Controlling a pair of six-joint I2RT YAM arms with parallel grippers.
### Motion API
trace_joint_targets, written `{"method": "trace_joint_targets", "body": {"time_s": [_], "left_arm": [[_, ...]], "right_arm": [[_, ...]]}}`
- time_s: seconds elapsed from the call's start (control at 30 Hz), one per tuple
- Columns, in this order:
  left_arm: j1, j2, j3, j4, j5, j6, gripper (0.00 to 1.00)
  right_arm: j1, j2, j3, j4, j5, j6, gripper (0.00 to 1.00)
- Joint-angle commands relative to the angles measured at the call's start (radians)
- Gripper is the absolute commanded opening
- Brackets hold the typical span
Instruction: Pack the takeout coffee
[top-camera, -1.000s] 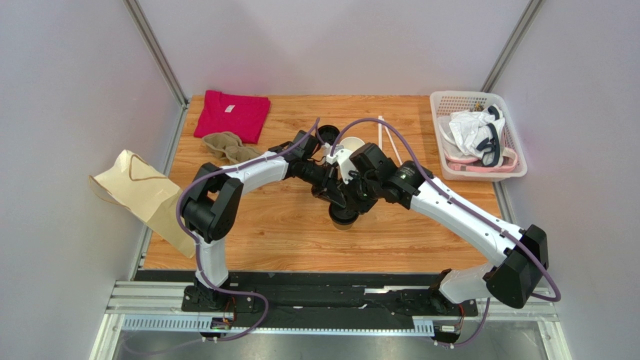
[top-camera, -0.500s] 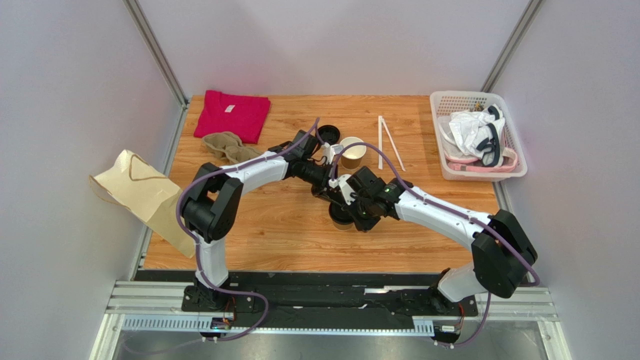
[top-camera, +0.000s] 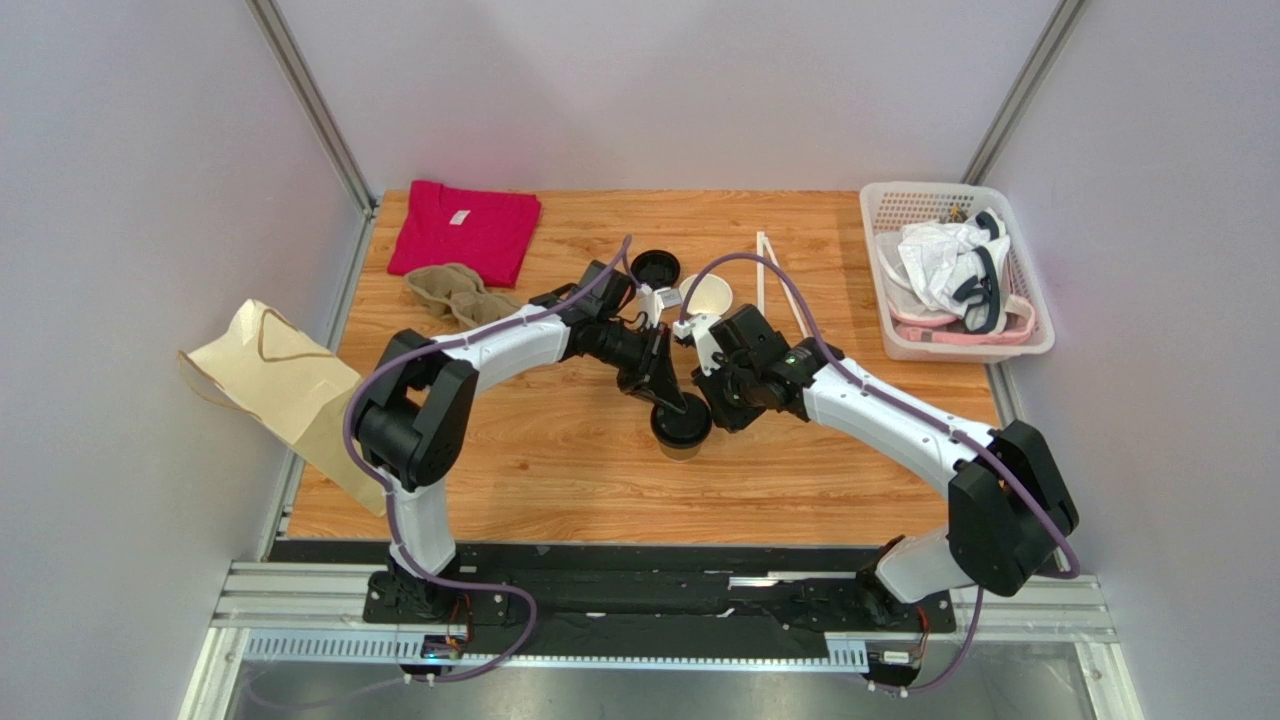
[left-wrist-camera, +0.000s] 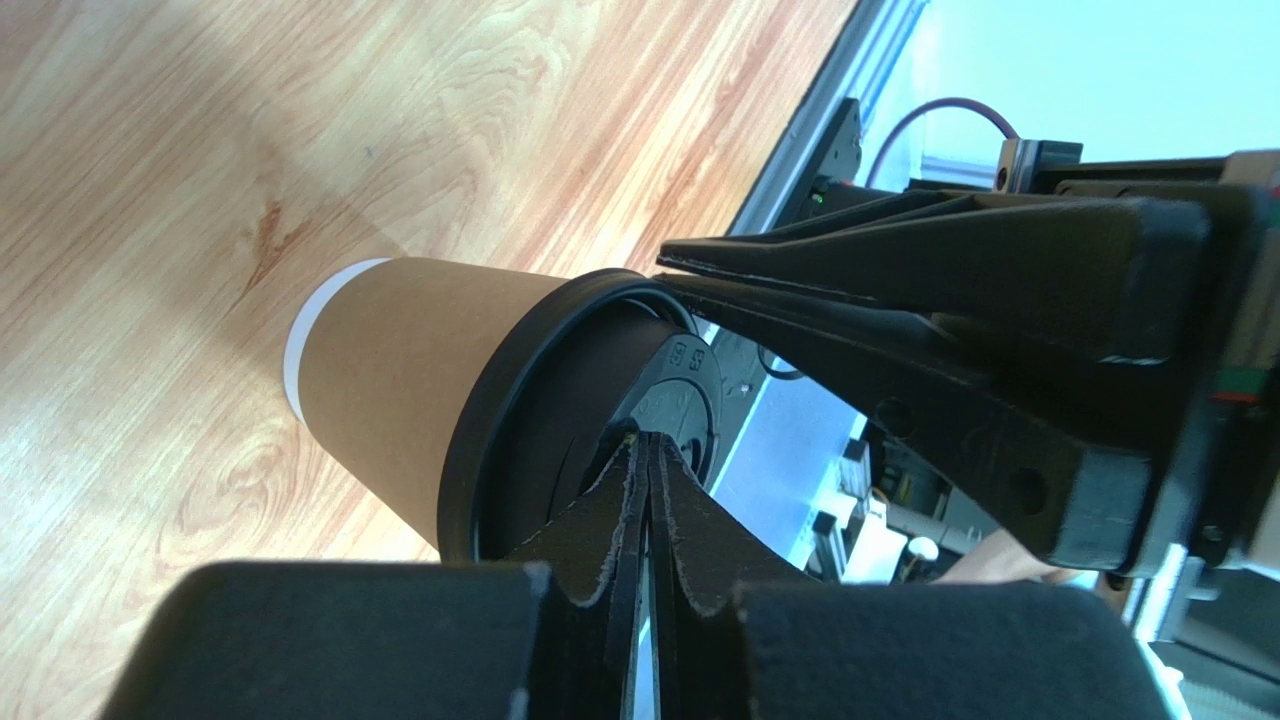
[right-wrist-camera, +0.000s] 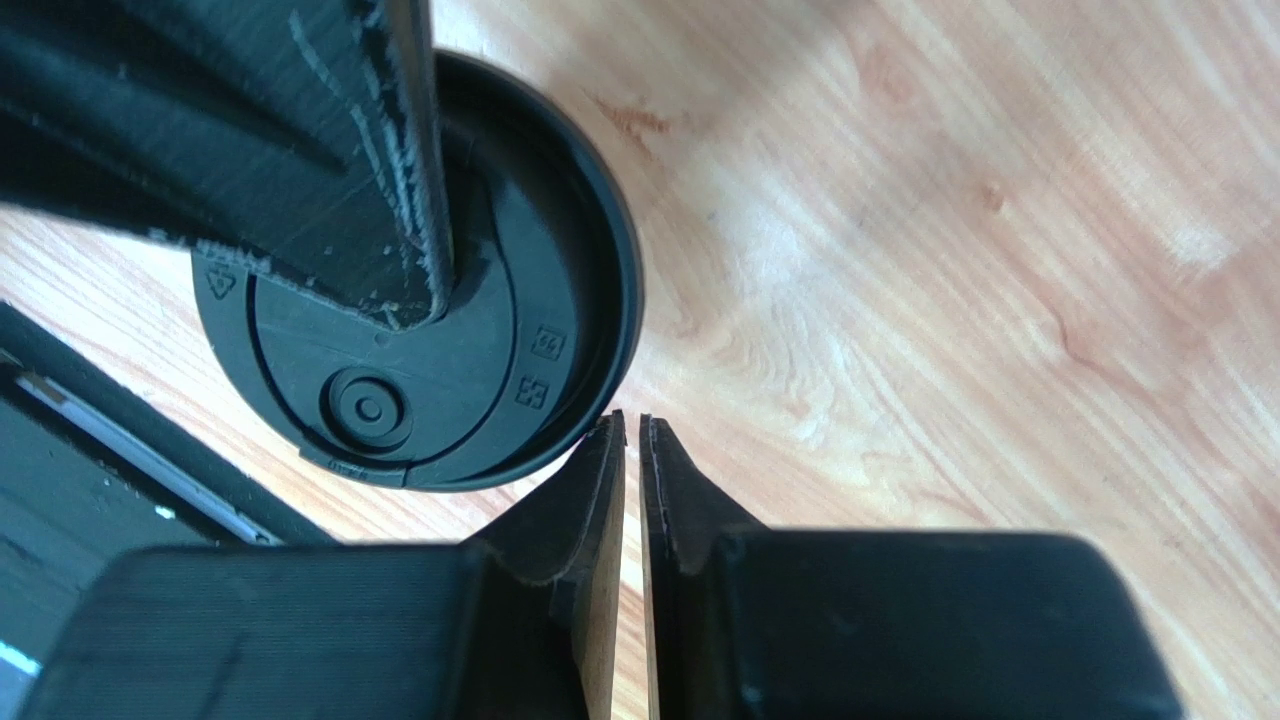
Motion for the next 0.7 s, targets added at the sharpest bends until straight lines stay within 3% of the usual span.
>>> {"method": "trace_joint_targets", "body": {"time_s": [0.0, 0.2, 0.5, 0.67], "left_arm": [[0.025, -0.057, -0.049, 0.048, -0.099, -0.035, 0.12], [0.032, -0.093, -0.066, 0.109, -0.044, -0.072, 0.18], [0.065, -0.191, -0.105, 0.171, -0.013, -0.128, 0.38], [0.123, -0.251, -0.123, 0.123, -0.021, -0.105, 0.45]], "right_arm": [[-0.01, 0.015, 0.045, 0.104, -0.01, 0.01, 0.12], [-0.019, 0.017, 0.058, 0.107, -0.025, 0.023, 0.11], [-0.131, -0.045, 0.122, 0.047, -0.114, 0.034, 0.14], [-0.143, -0.114, 0.095, -0.002, -0.235, 0.108, 0.23]]}}
